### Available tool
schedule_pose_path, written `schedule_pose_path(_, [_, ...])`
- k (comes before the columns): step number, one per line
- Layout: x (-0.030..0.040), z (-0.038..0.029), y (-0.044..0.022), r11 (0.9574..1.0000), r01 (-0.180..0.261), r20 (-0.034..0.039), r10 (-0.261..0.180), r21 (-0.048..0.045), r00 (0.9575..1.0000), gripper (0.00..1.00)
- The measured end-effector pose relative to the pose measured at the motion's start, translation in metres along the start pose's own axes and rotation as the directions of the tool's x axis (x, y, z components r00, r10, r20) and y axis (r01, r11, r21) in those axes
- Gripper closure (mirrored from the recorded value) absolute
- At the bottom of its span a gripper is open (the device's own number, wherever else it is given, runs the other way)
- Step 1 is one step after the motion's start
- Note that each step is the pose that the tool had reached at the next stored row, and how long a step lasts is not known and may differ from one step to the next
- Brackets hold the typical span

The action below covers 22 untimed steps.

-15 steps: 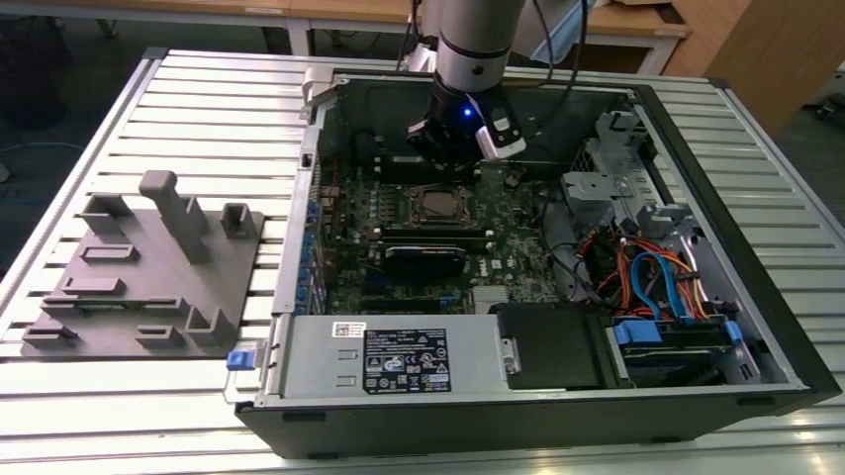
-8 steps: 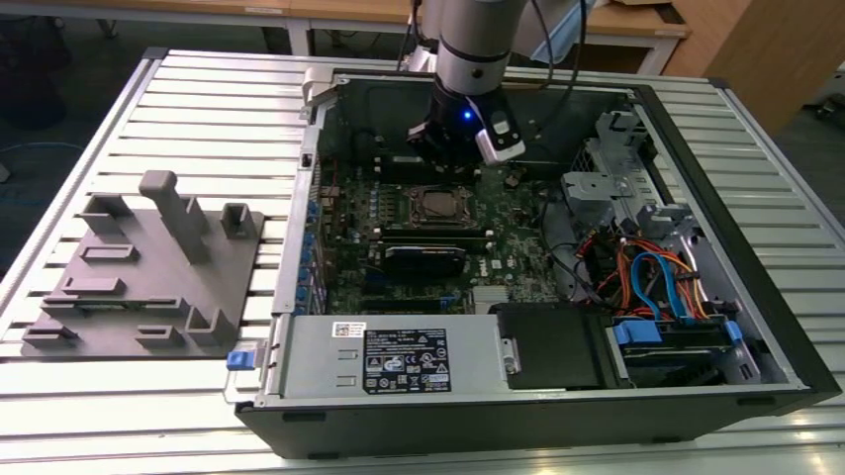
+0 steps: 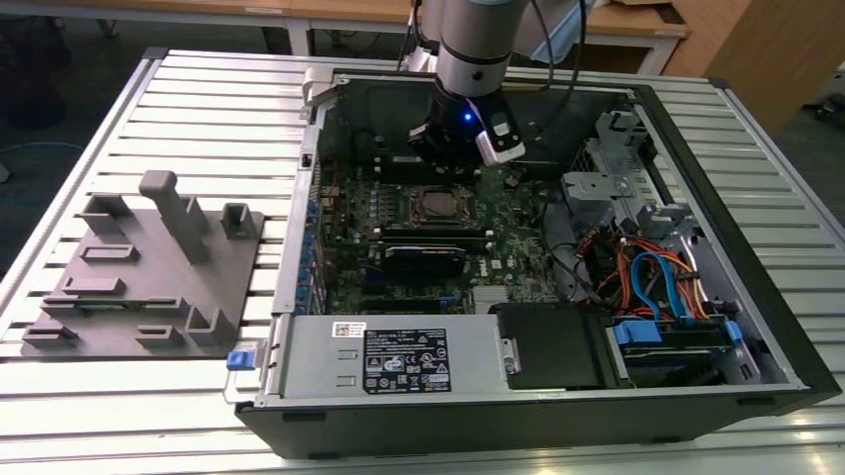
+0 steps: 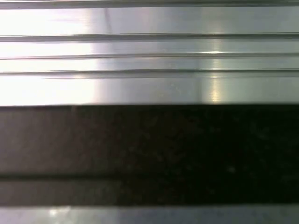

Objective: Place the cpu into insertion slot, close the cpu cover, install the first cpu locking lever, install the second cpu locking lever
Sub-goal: 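Install the first cpu locking lever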

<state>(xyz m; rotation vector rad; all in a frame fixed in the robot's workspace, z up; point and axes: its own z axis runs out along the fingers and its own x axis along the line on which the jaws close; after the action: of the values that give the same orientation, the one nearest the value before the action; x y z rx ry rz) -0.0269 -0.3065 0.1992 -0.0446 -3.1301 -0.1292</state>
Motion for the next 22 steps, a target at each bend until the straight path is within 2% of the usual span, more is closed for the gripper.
schedule_pose_path(12, [-0.0001, -0.0031, 0.0003, 1.0, 0.0, 0.0002, 0.0, -0.0004, 1.0, 0.9])
schedule_pose_path(22, [-0.0019, -0.0024, 0.0002, 1.0, -0.004, 0.0004, 0.004, -0.0002, 1.0, 0.9])
